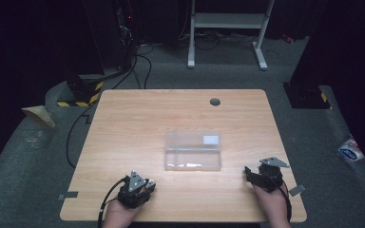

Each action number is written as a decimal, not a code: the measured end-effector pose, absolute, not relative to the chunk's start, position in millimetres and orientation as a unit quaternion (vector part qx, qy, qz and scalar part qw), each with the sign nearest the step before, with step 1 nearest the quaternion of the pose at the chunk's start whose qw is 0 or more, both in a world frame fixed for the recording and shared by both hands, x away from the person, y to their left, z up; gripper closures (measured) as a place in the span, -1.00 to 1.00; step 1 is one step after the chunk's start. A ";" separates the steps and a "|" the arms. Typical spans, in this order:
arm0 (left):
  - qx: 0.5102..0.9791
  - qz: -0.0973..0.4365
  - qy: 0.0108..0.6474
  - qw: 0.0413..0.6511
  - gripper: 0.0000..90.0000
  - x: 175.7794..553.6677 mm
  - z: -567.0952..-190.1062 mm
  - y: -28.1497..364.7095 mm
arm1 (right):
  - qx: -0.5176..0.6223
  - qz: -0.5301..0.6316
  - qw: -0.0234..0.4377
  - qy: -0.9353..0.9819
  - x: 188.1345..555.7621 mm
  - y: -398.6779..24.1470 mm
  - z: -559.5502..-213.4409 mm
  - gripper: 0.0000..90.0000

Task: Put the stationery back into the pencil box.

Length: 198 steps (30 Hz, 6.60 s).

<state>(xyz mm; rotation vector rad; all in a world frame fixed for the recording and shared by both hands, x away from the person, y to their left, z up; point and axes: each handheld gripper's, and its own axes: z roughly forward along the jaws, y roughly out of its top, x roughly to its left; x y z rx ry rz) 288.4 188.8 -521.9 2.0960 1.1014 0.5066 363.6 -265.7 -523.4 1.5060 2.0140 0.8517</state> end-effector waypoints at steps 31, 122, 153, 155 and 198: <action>0.802 0.194 0.431 0.365 0.51 290.0 -521.3 193.6 | 0.551 0.311 0.240 0.736 363.5 -265.7 -523.3 -0.42; 0.777 0.206 0.419 0.422 0.51 345.1 -484.3 159.2 | 0.548 0.311 0.242 0.737 361.5 -266.1 -523.3 -0.39; 0.769 0.186 0.456 0.407 0.51 380.4 -493.0 136.3 | 0.548 0.312 0.243 0.737 361.6 -265.8 -523.3 -0.39; 0.769 0.186 0.459 0.405 0.51 381.8 -493.6 134.7 | 0.548 0.312 0.243 0.737 361.6 -265.8 -523.3 -0.39; 0.774 0.212 0.466 0.373 0.43 388.1 -503.0 125.5 | 0.549 0.311 0.242 0.737 361.5 -265.9 -523.2 -0.39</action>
